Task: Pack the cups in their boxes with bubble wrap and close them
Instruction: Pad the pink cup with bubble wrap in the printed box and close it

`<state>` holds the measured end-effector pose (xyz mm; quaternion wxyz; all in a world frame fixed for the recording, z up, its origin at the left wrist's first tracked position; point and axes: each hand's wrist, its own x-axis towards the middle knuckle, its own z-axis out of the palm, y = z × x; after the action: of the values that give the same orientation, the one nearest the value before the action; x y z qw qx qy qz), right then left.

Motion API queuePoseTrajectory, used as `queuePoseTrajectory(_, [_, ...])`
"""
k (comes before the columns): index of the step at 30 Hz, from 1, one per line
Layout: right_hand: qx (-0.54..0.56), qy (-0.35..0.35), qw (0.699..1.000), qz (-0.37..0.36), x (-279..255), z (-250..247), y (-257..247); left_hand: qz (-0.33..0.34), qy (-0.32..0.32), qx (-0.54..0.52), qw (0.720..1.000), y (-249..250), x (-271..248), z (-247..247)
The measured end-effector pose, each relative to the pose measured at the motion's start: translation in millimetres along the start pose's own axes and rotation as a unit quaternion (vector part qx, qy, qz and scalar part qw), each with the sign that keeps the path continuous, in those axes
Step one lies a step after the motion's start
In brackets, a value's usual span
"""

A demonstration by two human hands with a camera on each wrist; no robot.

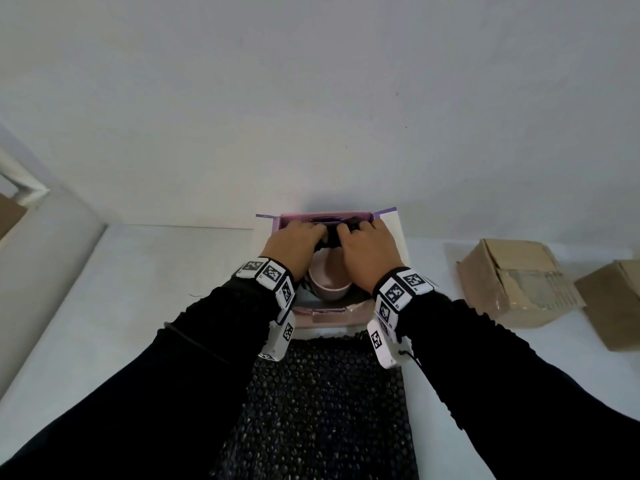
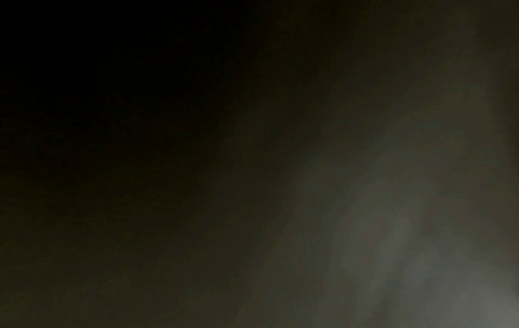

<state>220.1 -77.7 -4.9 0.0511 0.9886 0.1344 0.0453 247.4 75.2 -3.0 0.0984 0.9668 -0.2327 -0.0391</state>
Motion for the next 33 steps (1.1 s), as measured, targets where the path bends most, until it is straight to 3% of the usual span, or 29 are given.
queuePoseTrajectory(2, [-0.033, -0.022, 0.999, -0.011, -1, 0, -2, -0.012, 0.029, 0.045, 0.998, -1, 2, 1])
queuePoseTrajectory(5, [-0.056, -0.027, 0.998, 0.003, 0, 5, -3, -0.037, 0.026, 0.027, 0.999, -1, 2, 4])
queuePoseTrajectory(12, [-0.031, 0.013, 0.999, 0.011, -3, 12, -4, -0.008, 0.014, 0.035, 0.999, 1, 1, 13])
queuePoseTrajectory(19, [-0.066, -0.003, 0.998, -0.006, -2, 18, -1, 0.006, 0.005, 0.094, 0.996, 1, 0, 18])
queuePoseTrajectory(23, [-0.033, 0.009, 0.999, -0.006, -6, 19, -1, 0.002, 0.016, 0.086, 0.996, 7, -2, 12])
queuePoseTrajectory(28, [0.002, 0.081, 0.997, 0.02, -20, -4, 3, -0.011, 0.002, 0.03, 0.999, 8, -10, 0])
queuePoseTrajectory(33, [0.11, 0.097, 0.989, 0.012, -53, -34, 8, -0.013, 0.033, 0.0, 0.999, 10, -42, -21])
